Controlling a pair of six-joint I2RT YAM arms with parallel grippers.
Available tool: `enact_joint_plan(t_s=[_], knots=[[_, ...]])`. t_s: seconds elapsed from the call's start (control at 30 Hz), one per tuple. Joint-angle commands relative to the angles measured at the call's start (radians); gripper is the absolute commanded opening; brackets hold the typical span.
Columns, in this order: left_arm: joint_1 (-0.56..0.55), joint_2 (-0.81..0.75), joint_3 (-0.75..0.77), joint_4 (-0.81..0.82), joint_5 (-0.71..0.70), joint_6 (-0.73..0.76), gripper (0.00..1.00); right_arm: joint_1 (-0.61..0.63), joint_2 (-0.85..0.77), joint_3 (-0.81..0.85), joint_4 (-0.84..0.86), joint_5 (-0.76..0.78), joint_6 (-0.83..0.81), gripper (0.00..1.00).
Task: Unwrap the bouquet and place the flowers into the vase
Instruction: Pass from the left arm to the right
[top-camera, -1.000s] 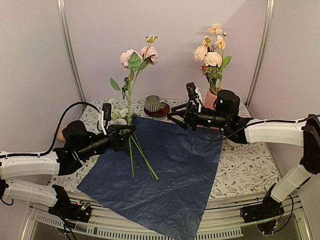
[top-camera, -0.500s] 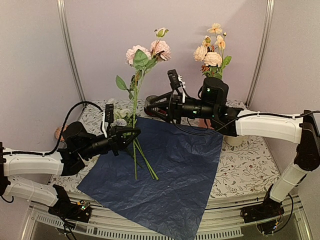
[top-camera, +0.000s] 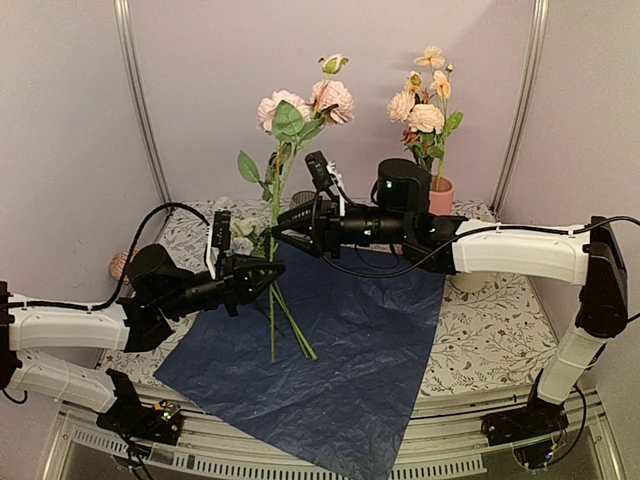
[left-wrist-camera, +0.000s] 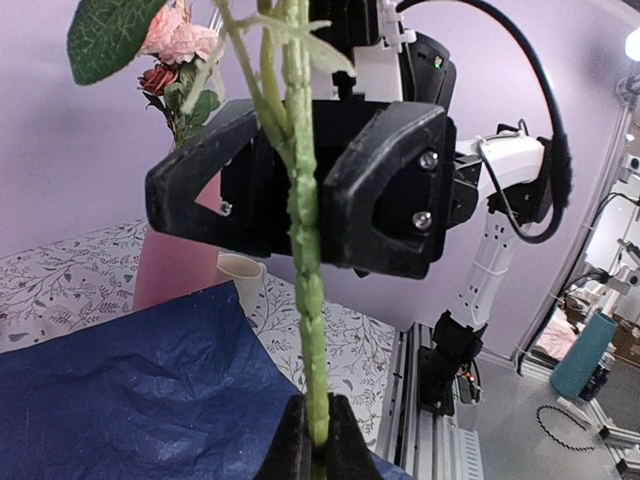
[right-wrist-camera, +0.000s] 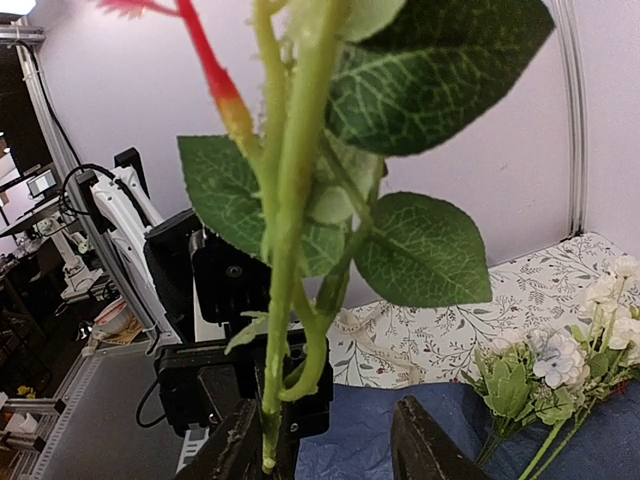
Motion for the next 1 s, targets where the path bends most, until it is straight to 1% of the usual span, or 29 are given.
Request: enact_joint_plan(t_s=[0.0,0.17,0.37,0.4,0.43,0.47,0.53,0.6,0.67,0.77,0.87,0.97], knots=[[-0.014,0.009,0.009,0.032,0.013,0.020,0.00,0.012,0.022,0.037,-0.007,-0.016,-0.005,0.43],[-0.015,0.013,0.010,0.029,0.012,0.024,0.00,0.015,0.033,0.042,-0.006,-0.034,0.003,0.41],[-0.016,0.030,0.018,0.019,0.021,0.030,0.00,0.017,0.029,0.043,-0.006,-0.042,0.002,0.28],[-0.016,0.032,0.020,0.016,0.022,0.031,0.04,0.017,0.025,0.041,-0.007,-0.040,0.000,0.23],[-0.017,0.032,0.021,0.015,0.023,0.033,0.10,0.017,0.020,0.038,-0.008,-0.031,-0.003,0.18],[-0.016,0.030,0.021,0.014,0.026,0.037,0.21,0.017,0.014,0.033,-0.007,-0.019,-0.006,0.14],[-0.017,0.020,0.011,0.016,0.027,0.046,0.42,0.016,-0.005,0.017,-0.008,0.009,-0.017,0.11],[-0.017,0.001,-0.004,0.016,0.009,0.047,0.58,0.017,-0.028,-0.007,-0.016,0.054,-0.034,0.09],[-0.018,-0.023,-0.018,0.007,-0.016,0.051,0.69,0.015,-0.058,-0.028,-0.038,0.120,-0.054,0.06],[-0.018,-0.066,-0.028,-0.041,-0.061,0.064,0.86,0.012,-0.109,-0.057,-0.085,0.213,-0.103,0.05],[-0.018,-0.123,-0.043,-0.087,-0.116,0.080,0.98,0.008,-0.163,-0.082,-0.136,0.309,-0.160,0.05],[-0.018,-0.192,-0.063,-0.119,-0.171,0.099,0.98,0.004,-0.218,-0.093,-0.193,0.423,-0.209,0.04]])
